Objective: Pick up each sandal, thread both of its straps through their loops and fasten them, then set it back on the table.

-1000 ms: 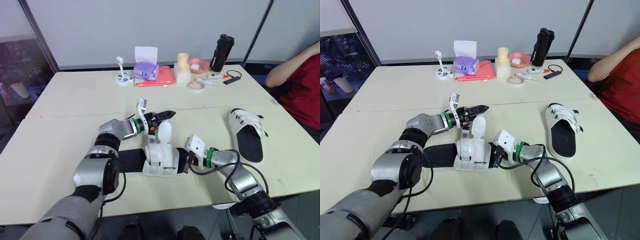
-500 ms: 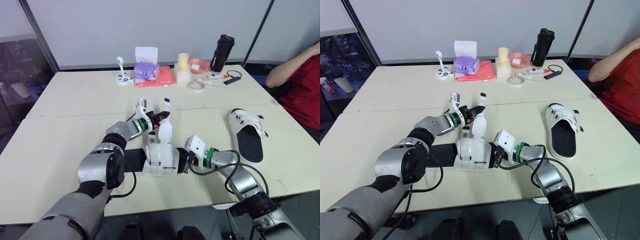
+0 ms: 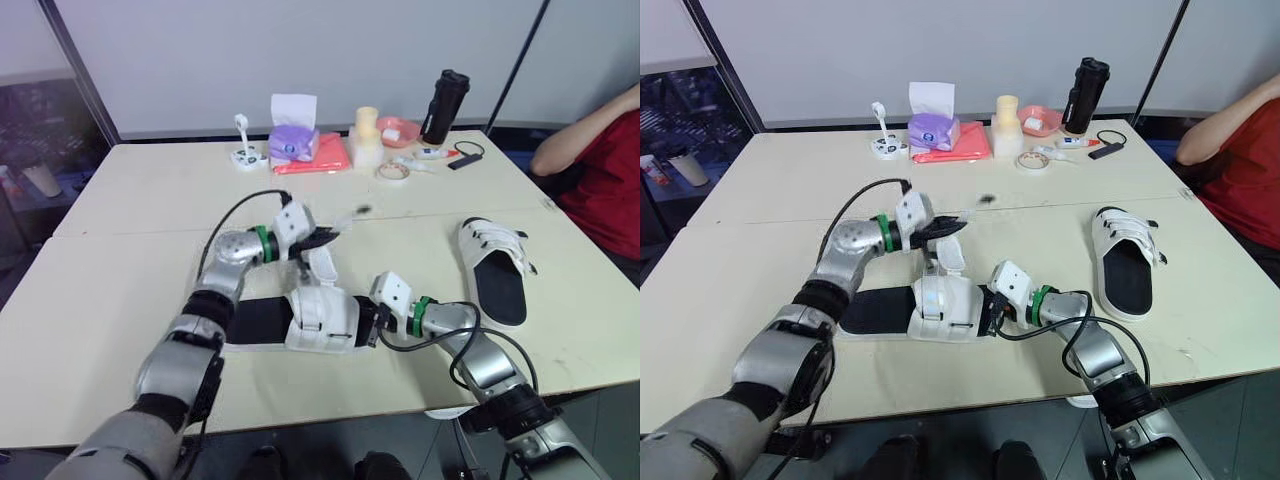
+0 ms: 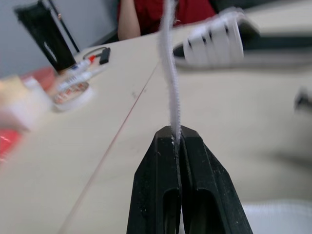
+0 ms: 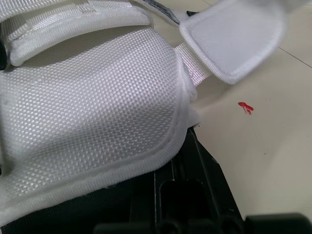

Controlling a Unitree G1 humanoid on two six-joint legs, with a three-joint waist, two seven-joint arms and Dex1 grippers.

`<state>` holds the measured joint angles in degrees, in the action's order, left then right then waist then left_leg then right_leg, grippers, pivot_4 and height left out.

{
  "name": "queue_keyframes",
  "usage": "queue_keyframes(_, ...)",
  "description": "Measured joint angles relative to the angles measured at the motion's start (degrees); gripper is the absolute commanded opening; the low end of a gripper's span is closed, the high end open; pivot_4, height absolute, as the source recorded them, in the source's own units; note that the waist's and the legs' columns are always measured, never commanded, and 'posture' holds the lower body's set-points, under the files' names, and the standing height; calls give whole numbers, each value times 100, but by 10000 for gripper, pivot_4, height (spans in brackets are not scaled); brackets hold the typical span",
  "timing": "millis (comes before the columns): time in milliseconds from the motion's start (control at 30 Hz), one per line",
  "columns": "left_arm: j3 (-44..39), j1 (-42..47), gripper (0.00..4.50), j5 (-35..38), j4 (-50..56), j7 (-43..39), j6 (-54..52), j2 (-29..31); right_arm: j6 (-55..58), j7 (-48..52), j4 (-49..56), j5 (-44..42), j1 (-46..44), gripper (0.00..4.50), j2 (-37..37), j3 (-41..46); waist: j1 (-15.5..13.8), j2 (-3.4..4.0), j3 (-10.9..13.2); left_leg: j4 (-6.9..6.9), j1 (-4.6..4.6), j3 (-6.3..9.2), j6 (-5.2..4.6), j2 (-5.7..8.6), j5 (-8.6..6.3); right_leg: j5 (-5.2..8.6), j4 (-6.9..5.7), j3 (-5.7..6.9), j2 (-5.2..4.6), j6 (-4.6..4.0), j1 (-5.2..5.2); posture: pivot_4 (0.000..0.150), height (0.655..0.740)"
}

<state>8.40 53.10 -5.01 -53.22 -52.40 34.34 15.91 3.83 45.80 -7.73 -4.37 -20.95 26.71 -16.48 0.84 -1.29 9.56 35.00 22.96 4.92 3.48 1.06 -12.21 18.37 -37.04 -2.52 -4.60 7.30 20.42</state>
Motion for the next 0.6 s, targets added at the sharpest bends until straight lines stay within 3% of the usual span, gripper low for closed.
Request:
queue_keyframes(133,439,-14,635,-1313,-215,1461,2038,549,-65,9,-43,31,-16,0,-6,-9,-1,1,-1,-1,-6,1,-1,0,0,0,0,-3,0,0,-1,1500,7400)
queue_keyframes(233,781,26,635,-2828,-257,3433,2898,1020,-110,26,-85,32,-27,0,-7,-8,-3,0,-1,0,-8,1,-2,1,0,0,-2,-2,1,2,-4,1500,7400)
queue_keyframes(467,2641,647,635,-6383,74,8390,2667,1646,-141,49,-161,63,-54,0,-7,-9,-13,-5,-1,-1,-42,-4,-1,2,-1,16,-4,0,1,31,-40,1500,7400)
queue_keyframes(600,3759,977,635,-7597,171,10331,2305,1679,-174,67,-170,77,-60,0,-7,-10,-9,-6,-1,-2,-42,-6,-2,2,-1,18,-6,0,0,33,-38,1500,7400)
